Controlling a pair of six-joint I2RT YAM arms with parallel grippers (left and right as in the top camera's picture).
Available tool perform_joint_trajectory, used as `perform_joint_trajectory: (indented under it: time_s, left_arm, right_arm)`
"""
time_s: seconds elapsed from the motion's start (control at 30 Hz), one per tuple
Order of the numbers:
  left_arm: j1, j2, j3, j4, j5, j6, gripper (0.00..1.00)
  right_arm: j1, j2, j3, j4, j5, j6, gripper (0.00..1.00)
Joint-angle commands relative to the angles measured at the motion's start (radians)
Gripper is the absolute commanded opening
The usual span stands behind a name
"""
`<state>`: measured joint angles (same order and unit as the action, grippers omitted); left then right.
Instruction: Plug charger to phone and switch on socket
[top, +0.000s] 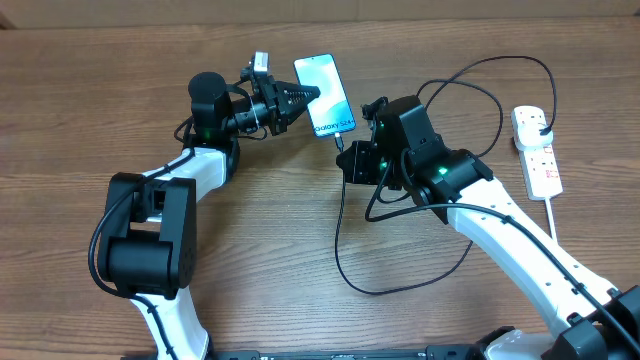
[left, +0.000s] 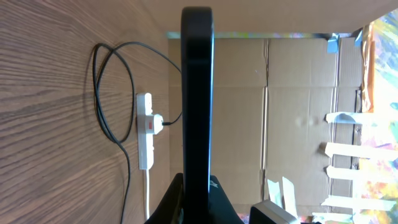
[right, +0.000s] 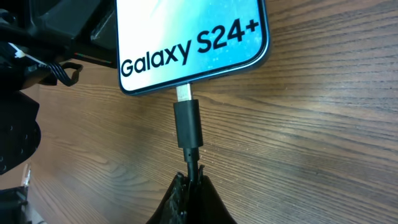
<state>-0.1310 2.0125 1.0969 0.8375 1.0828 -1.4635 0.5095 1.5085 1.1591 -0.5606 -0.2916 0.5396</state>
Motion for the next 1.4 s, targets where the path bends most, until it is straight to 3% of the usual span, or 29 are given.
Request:
perform_joint_trajectory:
  time_s: [0.0, 0.53, 1.0, 1.37]
  left_arm:
    - [-0.008, -0.005, 0.030, 0.013, 0.028, 0.028, 0.04]
    - [-0.032, -0.005, 0.030, 0.012, 0.067, 0.105, 0.04]
    - [-0.040, -0.005, 0.030, 0.065, 0.122, -0.017, 0.04]
    - [-0.040, -0.005, 0.030, 0.063, 0.147, 0.084, 0.05]
  right_arm:
    - [-0.008, 0.007, -0.003, 0.025, 0.006, 0.015, 0.04]
    - [-0.008, 0.007, -0.003, 0.054, 0.034, 0.037, 0.04]
    - [-0.008, 0.066, -0.002, 0.096, 0.093, 0.037, 0.04]
    - [-0.008, 0.065, -0.001, 0.076, 0.089, 0.036, 0.04]
